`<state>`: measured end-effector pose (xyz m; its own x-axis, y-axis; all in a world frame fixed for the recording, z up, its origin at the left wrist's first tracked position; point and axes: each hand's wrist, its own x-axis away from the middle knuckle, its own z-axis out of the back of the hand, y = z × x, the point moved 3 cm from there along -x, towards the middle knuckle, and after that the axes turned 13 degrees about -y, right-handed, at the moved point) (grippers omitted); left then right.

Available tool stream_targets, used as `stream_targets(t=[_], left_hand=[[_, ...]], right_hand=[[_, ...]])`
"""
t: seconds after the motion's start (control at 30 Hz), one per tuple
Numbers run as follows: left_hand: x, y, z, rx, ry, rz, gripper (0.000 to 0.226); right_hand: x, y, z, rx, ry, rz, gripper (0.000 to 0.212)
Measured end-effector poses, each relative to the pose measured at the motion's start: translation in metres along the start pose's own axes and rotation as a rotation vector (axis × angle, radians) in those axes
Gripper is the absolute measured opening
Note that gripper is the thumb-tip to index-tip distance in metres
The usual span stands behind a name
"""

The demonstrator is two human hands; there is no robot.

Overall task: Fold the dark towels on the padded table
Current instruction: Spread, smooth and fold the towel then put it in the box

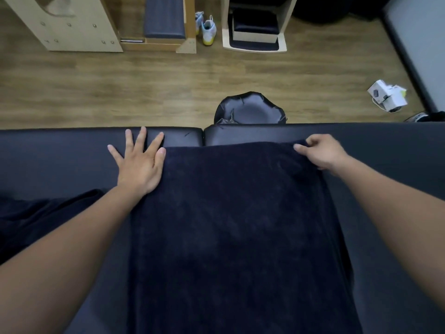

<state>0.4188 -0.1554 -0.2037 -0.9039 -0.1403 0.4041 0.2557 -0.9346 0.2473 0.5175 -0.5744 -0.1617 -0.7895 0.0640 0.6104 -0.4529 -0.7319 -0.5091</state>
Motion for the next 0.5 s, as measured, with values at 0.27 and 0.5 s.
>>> stream_targets(t=[0.27,0.5], left_hand=[[0.002,0.001,0.002,-0.005,-0.014,0.012,0.052],[0.012,0.003,0.011,0.072,-0.032,0.047,0.057]], right_hand=[[0.007,0.021,0.023,-0.215,0.257,-0.042,0.041],[0.034,0.011,0.004,0.300,0.022,0.133,0.025]])
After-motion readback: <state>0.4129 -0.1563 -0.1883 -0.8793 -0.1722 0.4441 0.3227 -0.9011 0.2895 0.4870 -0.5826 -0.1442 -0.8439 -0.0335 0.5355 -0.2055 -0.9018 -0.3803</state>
